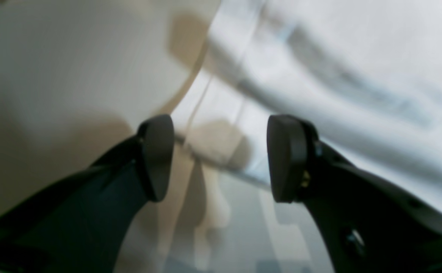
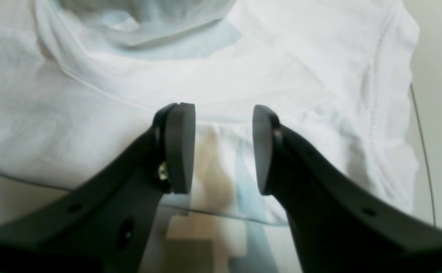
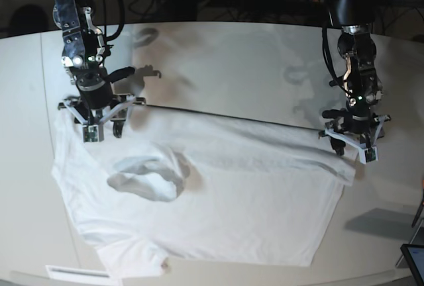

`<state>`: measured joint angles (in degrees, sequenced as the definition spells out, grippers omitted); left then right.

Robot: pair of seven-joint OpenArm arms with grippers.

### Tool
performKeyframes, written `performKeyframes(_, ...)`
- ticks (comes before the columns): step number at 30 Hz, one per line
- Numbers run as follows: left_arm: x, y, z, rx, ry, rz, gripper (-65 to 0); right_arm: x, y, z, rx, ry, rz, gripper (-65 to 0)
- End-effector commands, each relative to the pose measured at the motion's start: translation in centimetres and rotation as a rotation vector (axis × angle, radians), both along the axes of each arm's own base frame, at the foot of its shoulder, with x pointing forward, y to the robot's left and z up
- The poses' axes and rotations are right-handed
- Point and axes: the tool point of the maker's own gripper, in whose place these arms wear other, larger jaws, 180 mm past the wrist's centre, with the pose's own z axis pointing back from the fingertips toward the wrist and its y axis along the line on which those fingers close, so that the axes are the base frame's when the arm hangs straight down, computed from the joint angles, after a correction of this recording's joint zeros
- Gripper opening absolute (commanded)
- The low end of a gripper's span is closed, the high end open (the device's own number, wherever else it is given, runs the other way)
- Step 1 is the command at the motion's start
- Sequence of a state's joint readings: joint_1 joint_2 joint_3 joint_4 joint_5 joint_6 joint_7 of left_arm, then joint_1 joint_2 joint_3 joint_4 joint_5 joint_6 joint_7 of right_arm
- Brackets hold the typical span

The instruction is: Fold the T-shirt properly

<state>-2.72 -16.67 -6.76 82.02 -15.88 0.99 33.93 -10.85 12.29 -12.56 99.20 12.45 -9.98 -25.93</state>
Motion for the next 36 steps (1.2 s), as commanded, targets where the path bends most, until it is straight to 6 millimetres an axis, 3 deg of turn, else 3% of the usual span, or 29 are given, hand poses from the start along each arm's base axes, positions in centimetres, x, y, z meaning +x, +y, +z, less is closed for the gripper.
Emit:
performKeyframes(1, 1.2, 0.4, 2.1, 0.018, -0.064, 0.002, -27.0, 0.7, -0.1, 1.4, -0.005, -0.057, 0.002, -40.6)
performKeyframes(7, 2.9, 0.1, 3.4, 0.010, -0.101, 0.000, -27.0, 0.6, -0.3, 1.3, -0.005, -0.052, -0.005, -40.6)
performKeyframes(12, 3.0, 0.9, 0.5, -0.020, -0.024, 0.034, -27.0, 2.0, -1.1, 0.1, -0.024, -0.028, -0.022, -40.6)
performKeyframes(16, 2.0, 1.3, -1.9, -0.035, 0.041, 0.052, -27.0, 2.8, -2.1, -2.1, -0.044, 0.025, -0.042, -40.6)
performKeyframes(23, -1.0, 1.4, -4.5, -0.030, 0.115, 0.053, -27.0, 1.2, -2.4, -4.2, -0.051, 0.087, -0.047, -40.6)
performKeyframes(31, -4.0, 0.7, -5.1, -0.005, 0.141, 0.024, -27.0, -0.7, -2.8, -5.5, -0.061, 0.129, -0.047, -40.6)
performKeyframes(36, -5.9, -0.8, -5.0, -0.004, 0.139, -0.006, -27.0, -1.9, -5.4, -6.1, -0.064, 0.151, -0.123, -40.6)
